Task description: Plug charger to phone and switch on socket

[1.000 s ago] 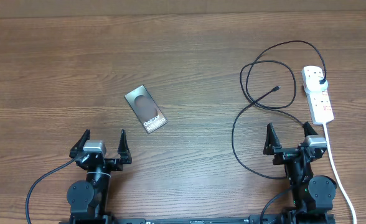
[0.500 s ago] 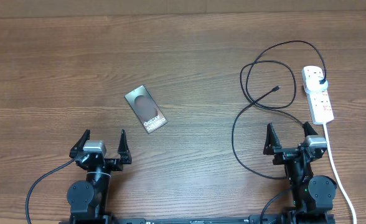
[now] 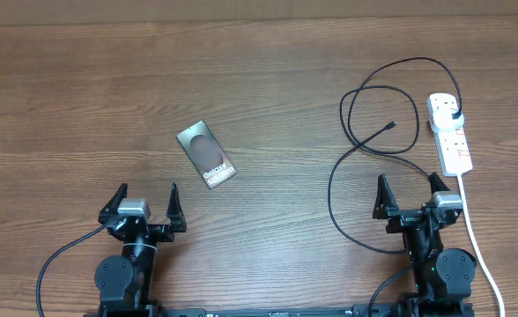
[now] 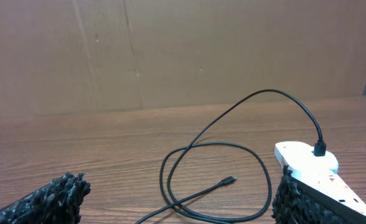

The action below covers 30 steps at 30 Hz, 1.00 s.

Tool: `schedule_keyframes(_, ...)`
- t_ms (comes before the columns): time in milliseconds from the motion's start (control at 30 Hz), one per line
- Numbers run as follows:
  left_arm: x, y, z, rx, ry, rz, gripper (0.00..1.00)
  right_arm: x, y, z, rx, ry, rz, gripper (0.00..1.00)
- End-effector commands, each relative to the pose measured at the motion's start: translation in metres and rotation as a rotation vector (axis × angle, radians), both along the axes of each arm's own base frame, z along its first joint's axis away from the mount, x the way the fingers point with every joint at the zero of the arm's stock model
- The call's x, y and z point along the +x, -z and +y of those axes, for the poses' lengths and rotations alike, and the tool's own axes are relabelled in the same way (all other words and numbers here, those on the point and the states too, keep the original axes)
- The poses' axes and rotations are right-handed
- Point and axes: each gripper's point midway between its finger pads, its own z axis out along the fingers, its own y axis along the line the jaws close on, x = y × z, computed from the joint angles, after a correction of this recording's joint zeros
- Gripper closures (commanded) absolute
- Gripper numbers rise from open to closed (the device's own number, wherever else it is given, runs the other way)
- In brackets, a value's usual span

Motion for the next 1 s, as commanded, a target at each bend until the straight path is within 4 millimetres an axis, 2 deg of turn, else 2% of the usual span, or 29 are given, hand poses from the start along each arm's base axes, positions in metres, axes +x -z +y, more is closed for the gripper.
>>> schedule_keyframes(0,0.000,0.001,0.001,0.019,-0.004,-0.003,0.00,0.000,0.004,0.000,-0.005,0.001,0.002,0.00)
schedule_keyframes(467,0.000,0.000,0.002,0.019,-0.005,-0.008,0.00,0.000,0.004,0.000,-0.005,0.001,0.002,0.00)
schedule_keyframes(567,0.000,0.000,0.013,0.049,-0.066,-0.007,0.00,0.000,0.004,0.000,-0.005,0.001,0.002,0.00)
schedule_keyframes(633,0.000,-0.007,0.017,0.050,-0.093,-0.033,0.00,0.000,0.004,0.000,-0.005,0.001,0.002,0.00)
schedule_keyframes(700,0.001,-0.018,0.012,0.046,-0.063,-0.080,0.00,0.000,0.004,0.000,-0.005,0.001,0.002,0.00)
schedule_keyframes(967,-0.003,-0.037,0.003,-0.046,-0.016,-0.102,0.00,0.000,0.004,0.000,-0.005,0.001,0.002,0.00)
